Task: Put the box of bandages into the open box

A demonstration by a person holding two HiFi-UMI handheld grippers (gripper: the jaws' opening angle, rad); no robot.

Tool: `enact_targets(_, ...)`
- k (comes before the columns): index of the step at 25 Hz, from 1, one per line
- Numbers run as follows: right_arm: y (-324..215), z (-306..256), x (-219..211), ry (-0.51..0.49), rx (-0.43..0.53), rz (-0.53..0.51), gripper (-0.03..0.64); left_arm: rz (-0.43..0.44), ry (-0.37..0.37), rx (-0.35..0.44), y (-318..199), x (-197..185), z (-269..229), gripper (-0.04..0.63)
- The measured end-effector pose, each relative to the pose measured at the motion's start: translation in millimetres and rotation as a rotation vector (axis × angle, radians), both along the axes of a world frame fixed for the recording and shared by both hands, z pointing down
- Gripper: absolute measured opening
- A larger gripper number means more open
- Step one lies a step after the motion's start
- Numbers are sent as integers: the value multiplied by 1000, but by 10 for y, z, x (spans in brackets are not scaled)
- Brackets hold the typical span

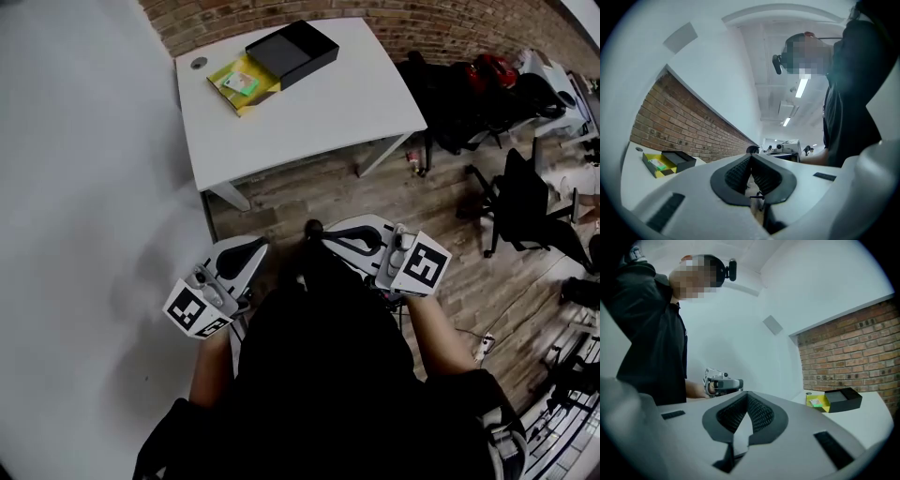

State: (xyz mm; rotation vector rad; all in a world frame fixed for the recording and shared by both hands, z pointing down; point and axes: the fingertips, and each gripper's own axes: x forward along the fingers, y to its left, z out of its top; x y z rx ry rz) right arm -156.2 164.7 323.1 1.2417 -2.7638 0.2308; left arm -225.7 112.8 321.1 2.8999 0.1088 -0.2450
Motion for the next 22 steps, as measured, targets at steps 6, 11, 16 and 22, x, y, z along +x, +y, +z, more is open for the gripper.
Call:
enact_targets(6, 387, -44, -104, 5, 2, -42, 6, 64, 6, -7, 436, 84, 15, 18)
enact_targets(11, 558, -69, 19, 11, 39, -52, 6, 93, -18, 22, 727, 271, -43, 18)
enact_targets(16, 970, -200, 312, 15, 54, -17, 6, 142, -18, -41, 1084, 661, -55, 18)
enact_targets(22, 1463, -82, 911, 9, 31, 44, 6, 135, -17, -40, 1394, 1053, -23, 18)
